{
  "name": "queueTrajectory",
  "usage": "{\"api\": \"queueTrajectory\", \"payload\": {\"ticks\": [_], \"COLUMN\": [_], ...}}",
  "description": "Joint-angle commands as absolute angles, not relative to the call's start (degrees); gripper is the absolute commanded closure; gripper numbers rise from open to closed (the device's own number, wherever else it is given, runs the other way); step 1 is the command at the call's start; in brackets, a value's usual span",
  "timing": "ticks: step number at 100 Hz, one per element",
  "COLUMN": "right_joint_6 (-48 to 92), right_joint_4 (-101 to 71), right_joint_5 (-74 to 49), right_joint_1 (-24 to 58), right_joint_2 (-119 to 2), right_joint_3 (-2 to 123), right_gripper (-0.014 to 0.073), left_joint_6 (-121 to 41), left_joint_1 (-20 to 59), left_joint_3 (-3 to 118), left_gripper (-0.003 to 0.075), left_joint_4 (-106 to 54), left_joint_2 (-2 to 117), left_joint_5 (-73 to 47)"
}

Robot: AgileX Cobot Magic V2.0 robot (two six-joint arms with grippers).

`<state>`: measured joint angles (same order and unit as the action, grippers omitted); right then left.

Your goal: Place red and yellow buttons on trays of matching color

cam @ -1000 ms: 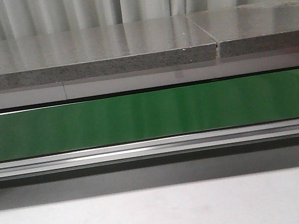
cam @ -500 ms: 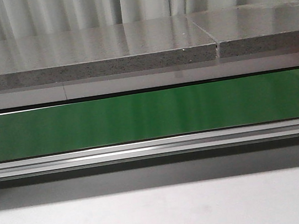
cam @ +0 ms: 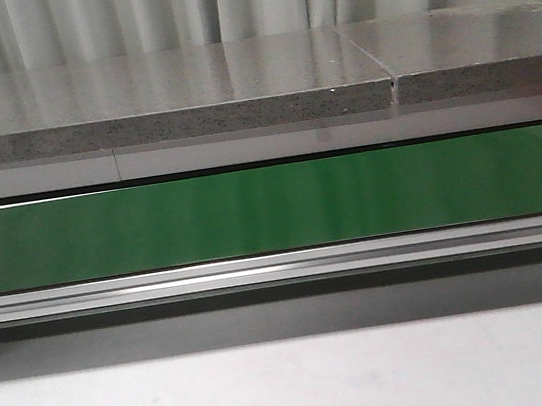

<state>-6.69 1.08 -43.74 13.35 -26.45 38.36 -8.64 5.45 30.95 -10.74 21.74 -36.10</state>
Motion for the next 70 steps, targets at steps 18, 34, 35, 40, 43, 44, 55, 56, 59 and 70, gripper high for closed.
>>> {"api": "queueTrajectory", "payload": {"ticks": [18, 34, 35, 40, 43, 44, 55, 56, 59, 70], "right_joint_6": [-6.13, -6.13, -6.13, -6.13, -6.13, -6.13, -6.13, -6.13, -6.13, -6.13], "right_joint_4": [1.17, 1.17, 1.17, 1.17, 1.17, 1.17, 1.17, 1.17, 1.17, 1.17], "right_joint_5": [-39.79, -39.79, -39.79, -39.79, -39.79, -39.79, -39.79, -39.79, -39.79, -39.79], "right_joint_1": [13.31, 13.31, 13.31, 13.31, 13.31, 13.31, 13.31, 13.31, 13.31, 13.31], "right_joint_2": [-26.58, -26.58, -26.58, -26.58, -26.58, -26.58, -26.58, -26.58, -26.58, -26.58], "right_joint_3": [39.74, 39.74, 39.74, 39.74, 39.74, 39.74, 39.74, 39.74, 39.74, 39.74], "right_gripper": [0.0659, 0.0659, 0.0659, 0.0659, 0.0659, 0.0659, 0.0659, 0.0659, 0.0659, 0.0659], "left_joint_6": [0.0, 0.0, 0.0, 0.0, 0.0, 0.0, 0.0, 0.0, 0.0, 0.0], "left_joint_1": [-0.07, -6.14, -6.65, -8.33, -9.25, -9.48, -12.89, -13.27, -14.05, -17.42], "left_joint_3": [37.67, 42.23, 42.41, 43.87, 44.53, 44.71, 47.45, 47.62, 48.41, 50.83], "left_gripper": [0.0741, 0.0698, 0.0691, 0.0629, 0.0582, 0.0556, 0.031, 0.0296, 0.0248, 0.0185], "left_joint_4": [-6.19, -6.19, -6.19, -6.19, -6.19, -6.19, -6.68, -6.68, -6.68, -8.61], "left_joint_2": [33.46, 42.18, 42.95, 45.54, 46.93, 47.58, 52.36, 52.93, 54.05, 58.31], "left_joint_5": [-31.78, -32.41, -32.53, -32.62, -32.76, -32.9, -34.17, -34.47, -35.25, -40.25]}}
